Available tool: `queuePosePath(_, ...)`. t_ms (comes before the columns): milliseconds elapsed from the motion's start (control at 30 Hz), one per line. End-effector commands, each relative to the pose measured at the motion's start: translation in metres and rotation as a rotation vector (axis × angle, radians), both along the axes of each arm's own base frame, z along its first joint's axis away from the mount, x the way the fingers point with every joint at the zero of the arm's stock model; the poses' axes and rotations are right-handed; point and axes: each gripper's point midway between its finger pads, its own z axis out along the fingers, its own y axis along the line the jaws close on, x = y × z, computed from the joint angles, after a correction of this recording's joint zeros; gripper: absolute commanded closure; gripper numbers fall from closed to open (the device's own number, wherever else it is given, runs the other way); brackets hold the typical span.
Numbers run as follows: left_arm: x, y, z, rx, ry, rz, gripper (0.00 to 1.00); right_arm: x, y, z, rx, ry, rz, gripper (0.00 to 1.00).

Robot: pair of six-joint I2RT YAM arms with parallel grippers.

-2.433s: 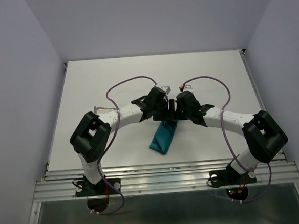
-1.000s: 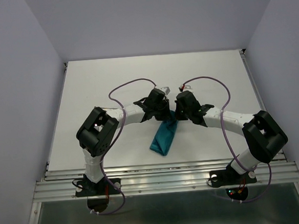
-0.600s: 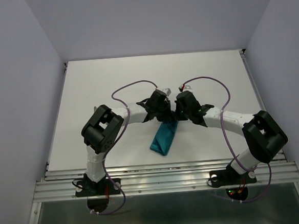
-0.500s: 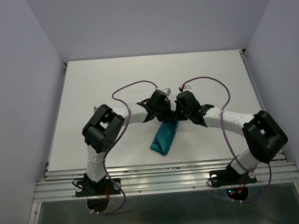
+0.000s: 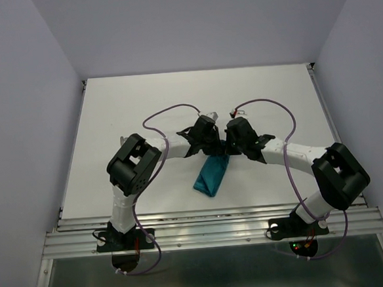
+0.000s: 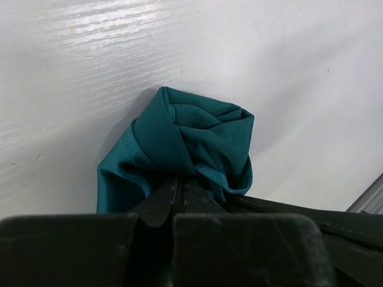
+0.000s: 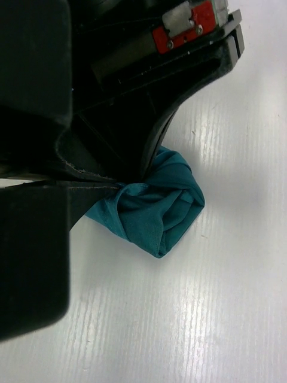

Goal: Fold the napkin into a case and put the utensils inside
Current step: Stuff the top corner of the smaller-rectangle-folded napkin into the folded napkin.

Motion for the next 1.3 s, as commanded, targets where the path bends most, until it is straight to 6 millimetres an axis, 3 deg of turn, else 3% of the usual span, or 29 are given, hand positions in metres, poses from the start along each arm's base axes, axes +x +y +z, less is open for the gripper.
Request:
queuePosePath(0, 0.002, 0.008, 0.039, -0.038, -0.08, 0.043, 1.0, 0.0, 0.004, 0.011, 0.031, -0.037, -0.001, 0.99)
queuePosePath(100, -0.002, 0.009, 0.062, -0.086, -0.11, 0.031, 1.0, 0.0, 0.001, 0.008, 0.018, -0.035, -0.011, 0.99)
queuePosePath(267, -0.014, 0.013, 0.07, -0.102, -0.113, -0.013, 1.0, -0.001, 0.0, 0.008, 0.013, -0.034, -0.012, 0.99)
queuePosePath(600, -0.02, 0.017, 0.043, -0.053, -0.071, -0.031, 1.0, 0.0, 0.001, 0.014, 0.021, -0.045, -0.008, 0.99)
queuePosePath(800, -0.015, 0.019, 0.038, -0.035, -0.082, -0.006, 1.0, 0.001, 0.002, 0.017, 0.022, -0.048, -0.005, 0.99)
queuePosePath(1267, -0.003, -0.016, 0.021, -0.112, -0.028, -0.047, 1.0, 0.0, 0.004, 0.019, 0.03, -0.044, 0.008, 0.99)
